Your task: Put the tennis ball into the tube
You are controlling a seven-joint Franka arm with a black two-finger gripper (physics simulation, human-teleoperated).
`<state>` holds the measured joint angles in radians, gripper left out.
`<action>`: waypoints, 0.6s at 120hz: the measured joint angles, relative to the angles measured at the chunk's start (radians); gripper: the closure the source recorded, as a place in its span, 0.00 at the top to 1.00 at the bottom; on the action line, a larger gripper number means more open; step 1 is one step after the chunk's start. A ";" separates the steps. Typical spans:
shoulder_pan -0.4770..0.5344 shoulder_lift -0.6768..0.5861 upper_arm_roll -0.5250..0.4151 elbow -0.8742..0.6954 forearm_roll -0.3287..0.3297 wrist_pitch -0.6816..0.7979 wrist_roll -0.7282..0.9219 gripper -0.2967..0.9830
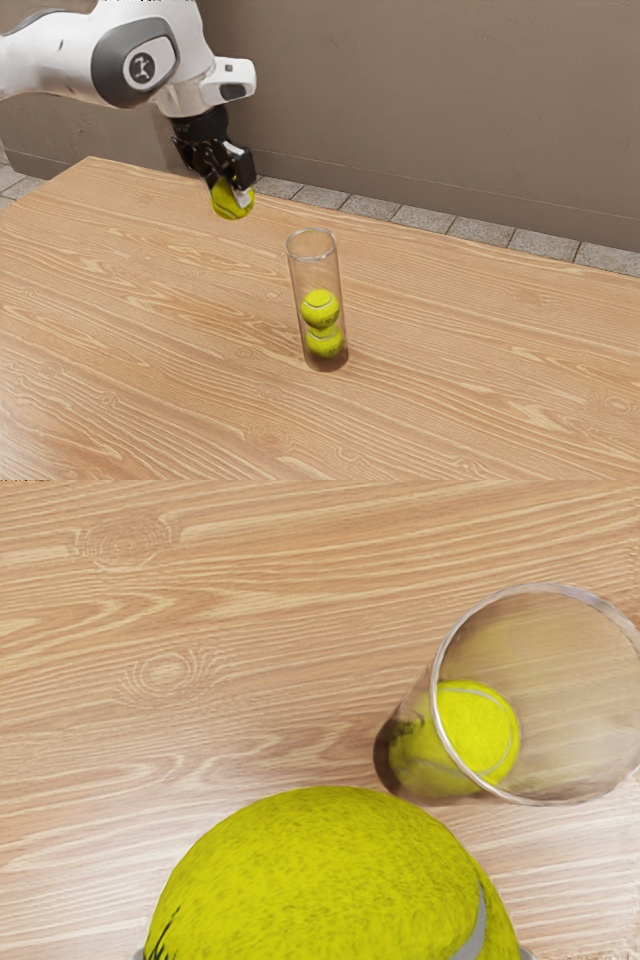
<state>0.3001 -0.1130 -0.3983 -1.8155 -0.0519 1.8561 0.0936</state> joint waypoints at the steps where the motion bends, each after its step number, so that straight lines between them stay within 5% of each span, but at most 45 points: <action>1: -0.002 0.003 -0.003 0.002 -0.001 0.000 0.000 0.47; 72: -0.102 0.230 -0.030 0.170 0.039 0.007 -0.016 0.42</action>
<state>0.1979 0.1174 -0.4282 -1.6454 -0.0130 1.8632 0.0776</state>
